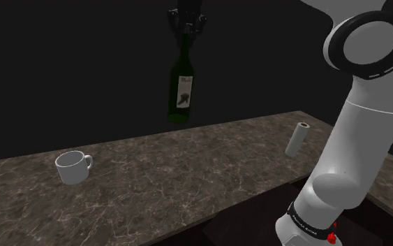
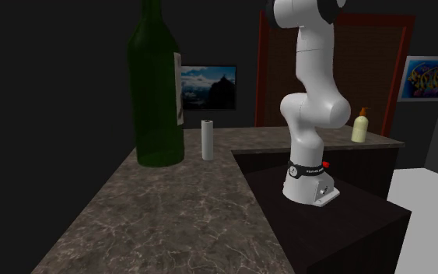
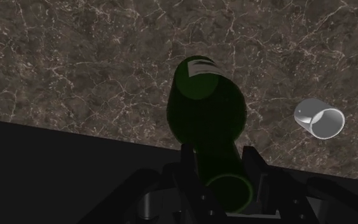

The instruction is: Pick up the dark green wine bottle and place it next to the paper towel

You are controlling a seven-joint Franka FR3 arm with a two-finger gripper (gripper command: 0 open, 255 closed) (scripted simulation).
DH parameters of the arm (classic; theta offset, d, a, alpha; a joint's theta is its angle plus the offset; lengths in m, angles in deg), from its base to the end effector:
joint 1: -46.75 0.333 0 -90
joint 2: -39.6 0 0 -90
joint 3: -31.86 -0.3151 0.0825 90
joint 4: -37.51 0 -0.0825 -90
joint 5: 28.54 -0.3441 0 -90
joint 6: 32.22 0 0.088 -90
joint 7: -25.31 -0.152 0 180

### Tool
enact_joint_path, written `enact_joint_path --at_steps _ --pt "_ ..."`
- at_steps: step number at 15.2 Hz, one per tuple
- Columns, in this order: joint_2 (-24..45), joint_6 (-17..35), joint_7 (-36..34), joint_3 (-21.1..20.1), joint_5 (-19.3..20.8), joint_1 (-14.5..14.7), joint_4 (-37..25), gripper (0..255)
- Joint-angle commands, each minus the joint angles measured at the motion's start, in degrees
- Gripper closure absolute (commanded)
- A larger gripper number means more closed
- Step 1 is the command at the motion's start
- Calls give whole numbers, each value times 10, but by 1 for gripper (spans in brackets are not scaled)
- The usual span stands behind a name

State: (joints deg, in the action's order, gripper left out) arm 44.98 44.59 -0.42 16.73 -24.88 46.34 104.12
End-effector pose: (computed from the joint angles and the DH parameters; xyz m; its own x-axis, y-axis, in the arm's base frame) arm 0.5008 0.1111 0.6814 0.9733 -0.2094 0.0944 -0.2098 -0.9777 -0.0053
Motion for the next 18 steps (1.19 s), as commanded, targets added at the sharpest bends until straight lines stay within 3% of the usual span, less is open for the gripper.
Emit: enact_joint_path --at_steps 1,9,18 --pt "-47 15 27 13 -16 -20 59 255" --pt "-177 36 137 81 -44 -68 206 255" --pt "-268 33 260 165 -35 -106 294 255"
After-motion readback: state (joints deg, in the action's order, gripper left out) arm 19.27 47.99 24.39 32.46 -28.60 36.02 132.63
